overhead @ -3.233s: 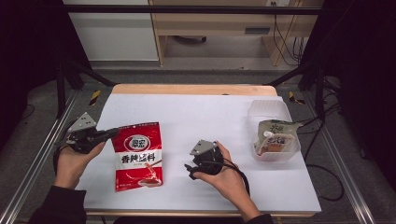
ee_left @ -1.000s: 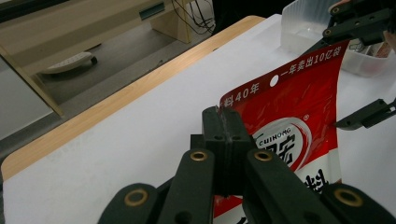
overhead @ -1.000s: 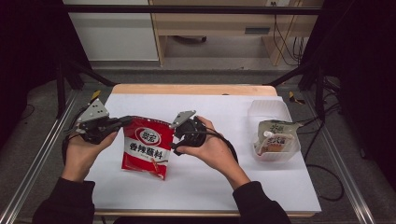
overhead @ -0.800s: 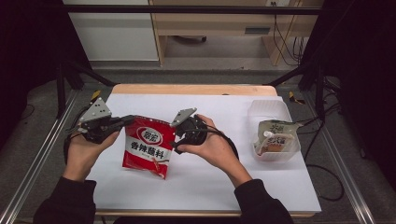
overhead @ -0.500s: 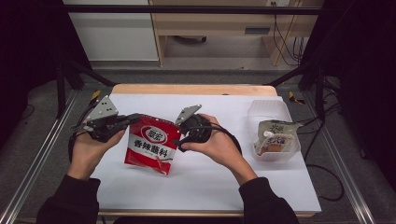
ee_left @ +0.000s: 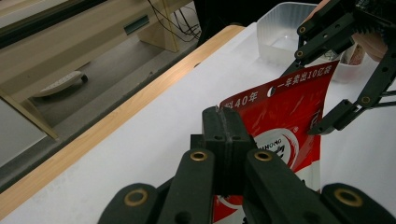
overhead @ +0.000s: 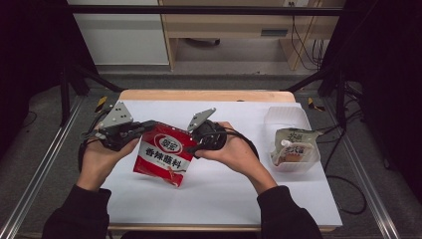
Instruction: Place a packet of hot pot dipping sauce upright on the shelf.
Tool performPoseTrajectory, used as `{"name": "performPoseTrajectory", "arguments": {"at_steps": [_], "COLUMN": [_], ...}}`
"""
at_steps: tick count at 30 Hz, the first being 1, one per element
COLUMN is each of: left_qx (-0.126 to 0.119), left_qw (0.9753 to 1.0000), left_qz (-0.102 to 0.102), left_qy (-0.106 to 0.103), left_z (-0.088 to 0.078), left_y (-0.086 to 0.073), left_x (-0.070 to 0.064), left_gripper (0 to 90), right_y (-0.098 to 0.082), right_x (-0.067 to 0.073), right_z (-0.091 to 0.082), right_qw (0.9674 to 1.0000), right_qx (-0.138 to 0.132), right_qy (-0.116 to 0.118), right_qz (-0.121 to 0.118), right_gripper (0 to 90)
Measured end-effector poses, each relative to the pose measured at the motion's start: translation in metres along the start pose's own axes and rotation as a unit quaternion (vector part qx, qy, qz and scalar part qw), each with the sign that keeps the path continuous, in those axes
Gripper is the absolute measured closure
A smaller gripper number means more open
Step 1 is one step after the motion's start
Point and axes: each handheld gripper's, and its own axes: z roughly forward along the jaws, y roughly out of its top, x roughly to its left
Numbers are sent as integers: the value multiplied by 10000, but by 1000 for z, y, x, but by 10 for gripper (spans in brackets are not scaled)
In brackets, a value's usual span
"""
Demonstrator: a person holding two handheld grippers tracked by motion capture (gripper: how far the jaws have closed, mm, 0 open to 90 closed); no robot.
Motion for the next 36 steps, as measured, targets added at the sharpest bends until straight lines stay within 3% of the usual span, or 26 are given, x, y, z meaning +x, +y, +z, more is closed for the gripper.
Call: {"name": "performPoseTrajectory", "arguments": {"at_steps": [4, 5, 12, 20, 27, 36], "left_qx": [-12, -31, -34, -39, -46, -173], "left_qw": [10000, 10000, 10000, 9999, 9993, 9988], "left_qz": [-14, -32, -13, -34, -194, -459], "left_qy": [-19, -21, -55, -94, -331, -53], "left_z": [1, 1, 2, 3, 2, 0], "left_y": [0, 0, 1, 0, -6, -22], "left_x": [-1, -2, -4, -3, 2, 9], "left_gripper": [900, 900, 900, 900, 900, 448], "right_y": [2, 4, 8, 8, 7, 7], "right_x": [1, 2, 4, 1, 0, -3], "right_z": [1, 2, 7, 9, 10, 12], "right_qw": [9999, 9997, 9988, 9982, 9978, 9982], "right_qx": [60, 153, 303, 397, 399, 403], "right_qy": [91, 160, 340, 449, 527, 434], "right_qz": [-11, -81, -161, -77, -10, 30], "right_gripper": [550, 606, 693, 886, 894, 896]}}
